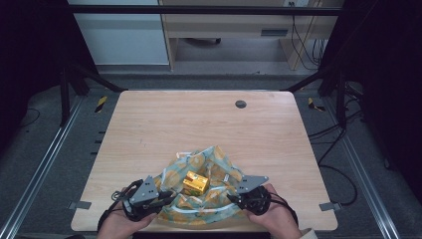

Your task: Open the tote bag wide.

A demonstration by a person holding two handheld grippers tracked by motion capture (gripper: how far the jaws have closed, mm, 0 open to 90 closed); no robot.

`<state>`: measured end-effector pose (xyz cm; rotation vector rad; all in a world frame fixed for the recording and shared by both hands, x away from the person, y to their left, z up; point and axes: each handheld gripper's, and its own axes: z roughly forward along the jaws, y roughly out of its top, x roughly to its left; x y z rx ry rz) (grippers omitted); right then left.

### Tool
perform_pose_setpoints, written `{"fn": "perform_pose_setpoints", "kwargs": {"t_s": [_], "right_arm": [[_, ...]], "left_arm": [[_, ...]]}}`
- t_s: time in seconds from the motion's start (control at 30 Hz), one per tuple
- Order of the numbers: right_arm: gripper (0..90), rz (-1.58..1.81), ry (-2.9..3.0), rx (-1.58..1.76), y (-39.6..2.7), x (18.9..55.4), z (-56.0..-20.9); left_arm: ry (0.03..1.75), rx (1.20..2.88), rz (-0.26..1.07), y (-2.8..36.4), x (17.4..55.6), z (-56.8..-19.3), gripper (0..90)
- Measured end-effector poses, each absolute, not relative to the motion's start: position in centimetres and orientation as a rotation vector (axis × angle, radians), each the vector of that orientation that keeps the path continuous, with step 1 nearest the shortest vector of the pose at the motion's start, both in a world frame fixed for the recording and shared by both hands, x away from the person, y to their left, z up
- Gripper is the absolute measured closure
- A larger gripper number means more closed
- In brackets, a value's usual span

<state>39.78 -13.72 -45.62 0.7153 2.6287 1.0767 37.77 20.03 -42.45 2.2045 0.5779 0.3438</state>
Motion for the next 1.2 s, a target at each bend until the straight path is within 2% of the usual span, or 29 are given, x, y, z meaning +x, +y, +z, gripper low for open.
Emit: {"fn": "perform_pose_setpoints", "kwargs": {"t_s": [0.03, 0.13, 0.2, 0.23, 0.27, 0.3, 0.33, 0.4, 0.47, 0.5, 0.53, 0.6, 0.63, 0.67, 0.7, 0.73, 0.8, 0.83, 0.87, 0.93, 1.0, 1.2], "right_arm": [[88.7, 1.077, 2.629, 0.715, -13.7, 39.8, -45.6], [79.8, 1.104, 2.619, 0.707, -14.0, 39.3, -45.4], [73.8, 1.129, 2.604, 0.708, -14.1, 39.0, -45.1], [73.8, 1.129, 2.604, 0.708, -14.1, 39.0, -45.1], [67.4, 1.157, 2.589, 0.700, -14.2, 38.7, -44.7], [67.4, 1.157, 2.589, 0.700, -14.2, 38.7, -44.7], [64.3, 1.164, 2.590, 0.694, -14.1, 38.5, -44.5], [53.8, 1.171, 2.582, 0.662, -13.8, 38.2, -44.1], [45.1, 1.183, 2.572, 0.654, -13.8, 38.3, -43.9], [45.1, 1.183, 2.572, 0.654, -13.8, 38.3, -43.9], [37.1, 1.212, 2.541, 0.665, -13.7, 38.5, -43.7], [41.2, 1.213, 2.539, 0.683, -13.4, 39.0, -43.8], [47.7, 1.206, 2.544, 0.679, -13.3, 39.1, -43.9], [57.9, 1.178, 2.567, 0.678, -13.2, 39.4, -44.4], [57.9, 1.178, 2.567, 0.678, -13.2, 39.4, -44.4], [76.1, 1.123, 2.622, 0.695, -13.2, 39.8, -45.3], [87.1, 1.077, 2.665, 0.723, -13.5, 40.2, -46.1], [87.1, 1.077, 2.665, 0.723, -13.5, 40.2, -46.1], [88.6, 1.064, 2.677, 0.736, -13.6, 40.3, -46.4], [89.8, 1.002, 2.705, 0.781, -14.0, 40.7, -47.1], [90.0, 0.960, 2.718, 0.846, -14.5, 41.0, -47.5], [90.0, 0.935, 2.712, 0.921, -15.5, 41.2, -47.8]], "left_arm": [[0.578, 2.204, 0.344, 20.0, 37.8, -42.4, 75.4], [0.594, 2.151, 0.419, 20.1, 38.2, -41.3, 66.5], [0.634, 2.143, 0.480, 19.6, 39.8, -41.3, 61.3], [0.634, 2.143, 0.480, 19.6, 39.8, -41.3, 60.0], [0.691, 2.152, 0.511, 19.3, 41.6, -41.8, 56.7], [0.691, 2.152, 0.511, 19.3, 41.6, -41.8, 53.6], [0.714, 2.153, 0.514, 19.2, 42.4, -42.2, 53.6], [0.763, 2.177, 0.515, 19.0, 43.8, -43.2, 44.1], [0.793, 2.178, 0.515, 19.1, 44.2, -44.2, 41.5], [0.793, 2.178, 0.515, 19.1, 44.2, -44.2, 40.7], [0.807, 2.212, 0.527, 19.1, 44.4, -45.2, 40.1], [0.823, 2.236, 0.526, 19.2, 44.5, -45.9, 39.4], [0.840, 2.249, 0.503, 19.3, 44.7, -46.2, 41.0], [0.848, 2.259, 0.490, 19.4, 44.9, -46.5, 43.5], [0.848, 2.259, 0.490, 19.4, 44.9, -46.5, 46.7], [0.853, 2.272, 0.480, 19.6, 45.0, -46.8, 53.9], [0.852, 2.291, 0.459, 20.1, 45.2, -47.2, 67.3], [0.852, 2.291, 0.459, 20.1, 45.2, -47.2, 73.4], [0.853, 2.302, 0.461, 20.2, 45.3, -47.3, 73.4], [0.856, 2.318, 0.475, 20.4, 45.4, -47.4, 83.6], [0.875, 2.326, 0.498, 20.8, 45.7, -47.5, 88.3], [0.923, 2.338, 0.537, 21.7, 45.9, -47.6, 89.3]]}}
